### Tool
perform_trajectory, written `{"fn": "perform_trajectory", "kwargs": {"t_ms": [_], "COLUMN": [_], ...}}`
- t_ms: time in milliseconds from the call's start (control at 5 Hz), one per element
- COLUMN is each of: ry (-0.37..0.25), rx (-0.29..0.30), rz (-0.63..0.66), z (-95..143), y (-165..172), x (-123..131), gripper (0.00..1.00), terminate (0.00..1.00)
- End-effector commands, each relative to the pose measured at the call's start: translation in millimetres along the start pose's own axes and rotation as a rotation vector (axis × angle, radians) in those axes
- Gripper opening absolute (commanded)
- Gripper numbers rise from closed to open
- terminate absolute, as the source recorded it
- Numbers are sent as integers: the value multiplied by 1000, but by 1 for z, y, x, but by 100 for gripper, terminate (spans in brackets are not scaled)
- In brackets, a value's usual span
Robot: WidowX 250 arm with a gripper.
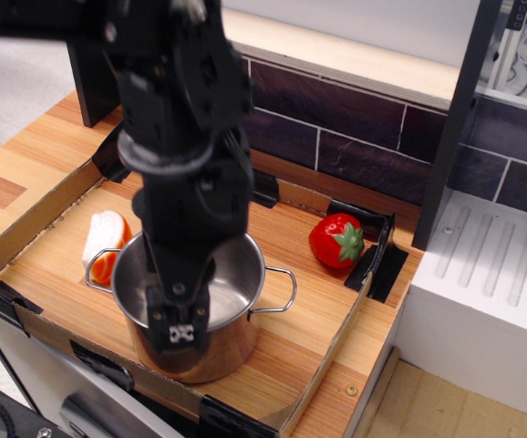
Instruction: Topple metal pot
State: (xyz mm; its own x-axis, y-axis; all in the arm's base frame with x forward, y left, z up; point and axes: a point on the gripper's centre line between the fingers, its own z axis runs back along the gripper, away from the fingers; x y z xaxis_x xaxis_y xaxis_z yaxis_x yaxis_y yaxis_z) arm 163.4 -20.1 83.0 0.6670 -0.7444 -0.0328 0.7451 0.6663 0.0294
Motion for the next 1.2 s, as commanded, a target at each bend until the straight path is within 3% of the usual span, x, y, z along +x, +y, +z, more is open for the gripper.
{"fn": "perform_trajectory", "kwargs": {"t_ms": [0, 400, 600, 1000], "ry": [-41, -1, 1, -17], "rx": [84, 69, 85, 65], "rz": [-9, 14, 16, 7], "z": [-5, -17, -22, -13], "y": [-1, -9, -10, -8], "x": [0, 8, 10, 8], "gripper": [100, 100, 0, 0], "terminate": [0, 0, 0, 0]}}
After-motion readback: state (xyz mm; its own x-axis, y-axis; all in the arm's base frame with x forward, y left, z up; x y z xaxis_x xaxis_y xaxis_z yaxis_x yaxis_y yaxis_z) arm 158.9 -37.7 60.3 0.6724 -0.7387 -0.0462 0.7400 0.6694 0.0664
